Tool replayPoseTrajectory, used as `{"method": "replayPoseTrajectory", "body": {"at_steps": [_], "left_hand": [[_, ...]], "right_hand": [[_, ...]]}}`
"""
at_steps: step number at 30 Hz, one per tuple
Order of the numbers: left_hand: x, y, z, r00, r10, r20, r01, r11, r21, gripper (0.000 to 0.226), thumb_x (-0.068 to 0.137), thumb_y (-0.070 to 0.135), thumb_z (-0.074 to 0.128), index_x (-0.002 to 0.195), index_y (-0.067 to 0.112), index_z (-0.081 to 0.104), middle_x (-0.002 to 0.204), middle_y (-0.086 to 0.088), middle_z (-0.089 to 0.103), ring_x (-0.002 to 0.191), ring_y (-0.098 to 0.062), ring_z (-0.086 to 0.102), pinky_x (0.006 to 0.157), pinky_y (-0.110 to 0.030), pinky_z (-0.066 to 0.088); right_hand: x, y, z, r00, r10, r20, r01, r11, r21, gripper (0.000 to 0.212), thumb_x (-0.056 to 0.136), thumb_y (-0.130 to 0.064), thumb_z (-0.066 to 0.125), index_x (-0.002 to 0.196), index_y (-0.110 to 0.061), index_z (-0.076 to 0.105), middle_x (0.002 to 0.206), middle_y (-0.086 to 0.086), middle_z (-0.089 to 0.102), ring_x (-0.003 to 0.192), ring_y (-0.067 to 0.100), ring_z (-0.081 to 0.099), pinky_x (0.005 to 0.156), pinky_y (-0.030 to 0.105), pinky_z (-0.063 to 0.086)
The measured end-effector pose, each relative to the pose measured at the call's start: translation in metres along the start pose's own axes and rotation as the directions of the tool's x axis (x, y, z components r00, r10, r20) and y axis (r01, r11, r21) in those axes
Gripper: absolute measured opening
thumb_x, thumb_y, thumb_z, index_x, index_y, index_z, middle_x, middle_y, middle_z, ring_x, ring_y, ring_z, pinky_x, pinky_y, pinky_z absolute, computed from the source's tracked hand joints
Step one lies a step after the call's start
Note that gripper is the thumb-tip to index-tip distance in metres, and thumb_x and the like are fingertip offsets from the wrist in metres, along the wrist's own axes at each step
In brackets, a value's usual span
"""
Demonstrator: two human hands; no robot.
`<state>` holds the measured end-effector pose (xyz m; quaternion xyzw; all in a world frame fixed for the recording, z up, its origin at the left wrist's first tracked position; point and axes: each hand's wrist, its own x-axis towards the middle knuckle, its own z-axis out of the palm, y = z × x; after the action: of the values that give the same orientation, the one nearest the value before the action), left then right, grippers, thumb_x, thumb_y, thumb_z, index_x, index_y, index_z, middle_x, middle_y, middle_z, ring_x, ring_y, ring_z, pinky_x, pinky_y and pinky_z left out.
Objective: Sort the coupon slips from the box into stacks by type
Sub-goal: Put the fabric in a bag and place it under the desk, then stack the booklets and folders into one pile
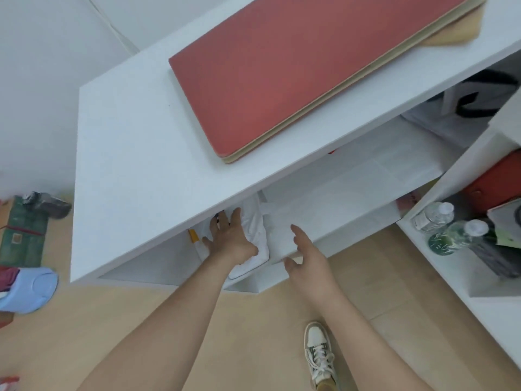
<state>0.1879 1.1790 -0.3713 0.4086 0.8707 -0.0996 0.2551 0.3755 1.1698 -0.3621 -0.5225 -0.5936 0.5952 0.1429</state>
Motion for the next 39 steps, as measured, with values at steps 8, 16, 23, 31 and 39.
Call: {"method": "replayPoseTrajectory", "body": {"at_steps": [8,16,23,31,39], "left_hand": [[-0.182,0.018,-0.038,0.815,0.445,-0.370,-0.555,0.784,-0.279,0.040,0.083,0.001,0.058,0.107,0.031,0.068,0.121,0.024,0.055,0.114,0.001,0.052,0.097,-0.020,0.042],[-0.289,0.033,-0.156,0.683,0.370,-0.630,-0.656,0.689,-0.307,0.031,0.086,0.005,0.057,0.088,0.032,0.072,0.088,0.032,0.064,0.086,0.008,0.059,0.076,-0.007,0.042],[-0.244,0.056,-0.233,0.608,0.408,-0.681,-0.638,0.762,-0.113,0.027,0.088,0.015,0.059,0.112,0.027,0.066,0.114,0.016,0.060,0.109,-0.007,0.051,0.093,-0.019,0.036],[-0.132,0.078,-0.222,0.861,0.448,-0.239,-0.429,0.894,0.130,0.091,0.082,0.067,0.049,0.151,0.029,0.002,0.159,-0.005,-0.005,0.146,-0.029,-0.005,0.114,-0.043,0.022],[-0.116,0.061,-0.224,0.787,0.587,-0.191,-0.405,0.724,0.558,0.077,0.032,-0.002,0.086,0.107,-0.001,0.069,0.092,-0.044,0.060,0.069,-0.059,0.061,0.028,-0.045,0.044]], "right_hand": [[-0.116,-0.073,-0.105,0.963,-0.245,-0.113,0.208,0.941,-0.267,0.066,0.096,-0.014,0.051,0.149,-0.035,0.019,0.145,-0.017,0.037,0.126,0.003,0.043,0.087,0.013,0.033],[-0.222,-0.153,-0.181,0.911,-0.340,-0.235,0.258,0.912,-0.320,0.059,0.096,-0.021,0.052,0.145,-0.041,0.027,0.124,-0.015,0.048,0.104,0.003,0.053,0.079,0.015,0.040],[-0.200,-0.211,-0.217,0.868,-0.411,-0.280,0.265,0.859,-0.438,0.060,0.095,-0.025,0.053,0.147,-0.035,0.025,0.148,-0.018,0.030,0.145,0.010,0.012,0.114,0.034,0.021],[-0.061,-0.237,-0.221,0.939,-0.117,-0.323,-0.030,0.908,-0.417,0.082,0.090,-0.028,0.056,0.153,-0.027,0.003,0.160,0.002,0.009,0.146,0.031,0.003,0.116,0.045,0.011],[0.003,-0.246,-0.242,0.857,-0.027,-0.514,-0.156,0.938,-0.309,0.081,0.081,-0.031,0.064,0.149,-0.019,0.021,0.131,0.015,0.045,0.112,0.036,0.051,0.100,0.045,0.041]]}}
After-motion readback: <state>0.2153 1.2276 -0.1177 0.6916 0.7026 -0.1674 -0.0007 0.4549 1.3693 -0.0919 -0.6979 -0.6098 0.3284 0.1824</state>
